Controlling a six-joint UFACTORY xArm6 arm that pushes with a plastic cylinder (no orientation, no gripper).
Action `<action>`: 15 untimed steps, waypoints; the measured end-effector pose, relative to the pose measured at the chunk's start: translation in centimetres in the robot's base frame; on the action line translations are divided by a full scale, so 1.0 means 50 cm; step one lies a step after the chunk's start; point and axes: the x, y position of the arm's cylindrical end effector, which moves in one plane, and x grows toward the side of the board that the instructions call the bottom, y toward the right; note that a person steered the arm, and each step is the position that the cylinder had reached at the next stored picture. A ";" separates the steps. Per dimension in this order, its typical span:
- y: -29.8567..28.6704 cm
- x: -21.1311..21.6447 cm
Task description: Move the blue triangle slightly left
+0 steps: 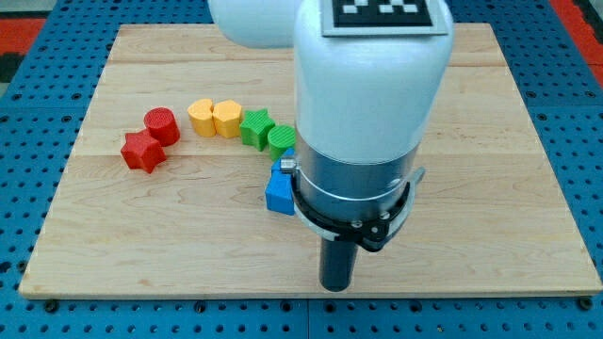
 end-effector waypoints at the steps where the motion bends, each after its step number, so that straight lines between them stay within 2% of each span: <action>1: 0.004 0.000; 11: 0.052 0.001; 12: 0.052 -0.024; 14: 0.068 -0.176; 15: 0.083 -0.310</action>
